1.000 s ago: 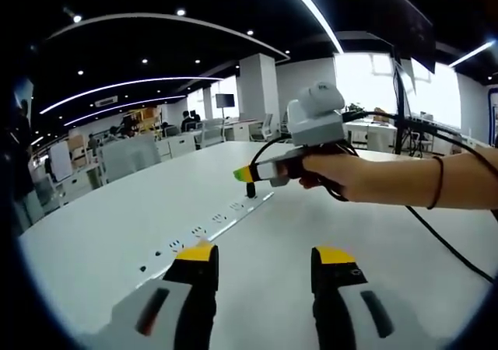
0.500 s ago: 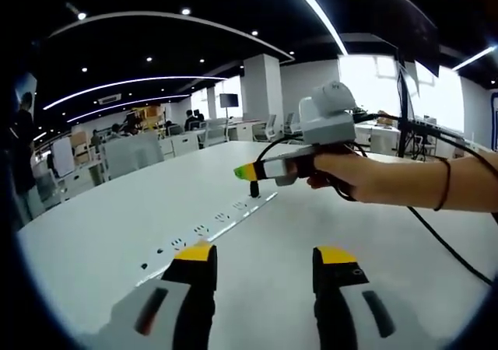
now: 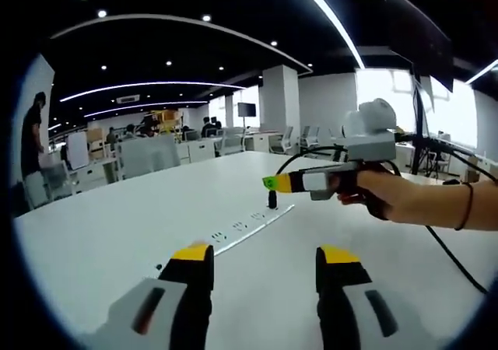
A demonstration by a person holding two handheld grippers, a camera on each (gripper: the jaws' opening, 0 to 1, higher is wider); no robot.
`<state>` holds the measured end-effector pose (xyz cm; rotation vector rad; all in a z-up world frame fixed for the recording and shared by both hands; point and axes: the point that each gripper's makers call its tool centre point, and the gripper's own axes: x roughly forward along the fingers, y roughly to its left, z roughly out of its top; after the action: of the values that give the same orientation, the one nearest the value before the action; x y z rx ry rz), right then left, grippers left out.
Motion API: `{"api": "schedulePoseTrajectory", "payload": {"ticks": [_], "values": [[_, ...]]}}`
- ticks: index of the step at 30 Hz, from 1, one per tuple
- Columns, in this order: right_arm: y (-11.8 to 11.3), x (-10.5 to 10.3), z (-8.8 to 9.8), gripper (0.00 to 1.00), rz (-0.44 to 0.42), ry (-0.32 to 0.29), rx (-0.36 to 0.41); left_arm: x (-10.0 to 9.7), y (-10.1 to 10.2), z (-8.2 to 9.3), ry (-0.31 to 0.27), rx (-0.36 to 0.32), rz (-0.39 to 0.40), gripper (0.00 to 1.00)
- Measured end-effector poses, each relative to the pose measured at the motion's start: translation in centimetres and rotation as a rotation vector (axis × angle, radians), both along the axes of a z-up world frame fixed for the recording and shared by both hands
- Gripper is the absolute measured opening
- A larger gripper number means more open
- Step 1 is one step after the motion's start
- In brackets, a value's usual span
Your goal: Find the data cable on the table. Grasp the USB connector end of the cable and insert it into the USB port on the table
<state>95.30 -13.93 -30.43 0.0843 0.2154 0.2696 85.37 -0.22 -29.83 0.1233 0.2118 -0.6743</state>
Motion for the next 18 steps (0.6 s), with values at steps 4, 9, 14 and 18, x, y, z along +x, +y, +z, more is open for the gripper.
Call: {"api": "schedulePoseTrajectory", "payload": {"ticks": [4, 9, 14, 18], "values": [[0.8, -1.0, 0.7, 0.46, 0.015, -0.015, 0.003, 0.4, 1.0, 1.2, -0.025, -0.017, 0.043, 0.54], [1.9, -2.7, 2.5, 0.48, 0.017, -0.060, 0.001, -0.8, 2.1, 2.2, -0.041, -0.016, 0.091, 0.55], [3.1, -5.1, 4.6, 0.48, 0.033, -0.105, 0.023, -1.7, 3.3, 4.0, -0.060, -0.037, 0.143, 0.55], [4.1, -7.0, 5.9, 0.48, 0.054, -0.124, 0.083, -3.2, 4.7, 5.2, -0.071, -0.047, 0.180, 0.56]]}}
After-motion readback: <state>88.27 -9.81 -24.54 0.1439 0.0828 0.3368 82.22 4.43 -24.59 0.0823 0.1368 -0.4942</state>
